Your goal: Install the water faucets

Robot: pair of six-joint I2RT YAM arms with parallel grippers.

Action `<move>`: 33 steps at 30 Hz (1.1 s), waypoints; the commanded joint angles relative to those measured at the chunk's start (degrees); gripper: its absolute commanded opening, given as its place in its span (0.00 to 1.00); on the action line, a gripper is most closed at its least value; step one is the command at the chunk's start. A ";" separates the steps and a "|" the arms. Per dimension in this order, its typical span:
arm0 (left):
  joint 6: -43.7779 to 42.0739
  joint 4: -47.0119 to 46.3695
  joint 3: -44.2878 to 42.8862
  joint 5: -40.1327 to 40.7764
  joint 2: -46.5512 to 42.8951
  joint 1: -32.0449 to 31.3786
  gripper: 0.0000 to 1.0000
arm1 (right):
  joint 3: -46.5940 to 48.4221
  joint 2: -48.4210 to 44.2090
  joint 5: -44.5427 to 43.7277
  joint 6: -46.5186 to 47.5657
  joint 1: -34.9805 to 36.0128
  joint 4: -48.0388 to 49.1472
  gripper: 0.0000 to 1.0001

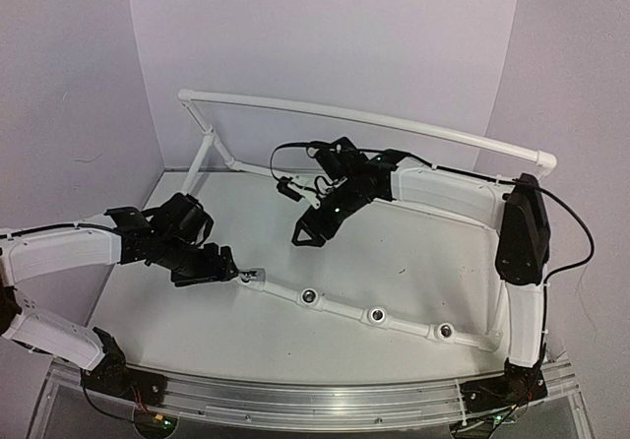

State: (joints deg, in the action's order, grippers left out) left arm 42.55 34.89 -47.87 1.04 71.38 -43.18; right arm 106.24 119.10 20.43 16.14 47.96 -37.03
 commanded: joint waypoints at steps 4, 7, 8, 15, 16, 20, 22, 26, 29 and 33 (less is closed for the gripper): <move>3.33 1.52 4.38 -0.78 -2.43 -0.06 0.75 | 11.34 9.15 -4.25 -1.78 4.57 -0.57 0.67; 3.22 0.56 4.16 -0.74 -0.40 -0.06 0.73 | 14.07 12.13 -6.53 -2.23 6.01 -0.58 0.64; 3.08 -0.07 3.97 -0.70 0.34 -0.06 0.72 | 14.83 13.09 -7.17 -2.38 6.30 -0.54 0.64; 3.13 -4.36 2.51 -0.80 5.06 0.02 0.68 | 19.09 18.30 -11.89 -2.92 7.90 -0.58 0.57; 3.15 -4.79 2.33 -0.78 5.49 0.02 0.68 | 19.34 18.74 -11.96 -2.88 8.04 -0.58 0.57; 2.91 -5.91 1.35 -0.55 6.53 0.32 0.64 | 19.12 19.63 -11.26 -2.40 8.73 -0.57 0.53; 2.70 -6.26 0.94 -0.56 6.79 0.70 0.62 | 17.94 19.28 -11.09 -2.05 9.18 -0.55 0.52; 1.91 -7.77 0.70 -0.87 7.39 1.93 0.59 | 15.05 17.42 -10.76 -1.45 10.38 -0.31 0.50; 1.00 -9.10 0.67 -2.96 8.36 2.83 0.56 | 13.45 16.35 -10.34 -1.09 11.40 -0.08 0.50; -0.10 -9.82 0.02 -3.69 9.50 3.58 0.53 | 11.57 15.48 -9.00 -0.37 12.58 -0.05 0.49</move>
State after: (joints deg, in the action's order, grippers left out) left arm 43.79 29.61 -44.77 -2.14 79.79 -40.77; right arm 119.53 137.86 9.19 14.70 58.43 -36.53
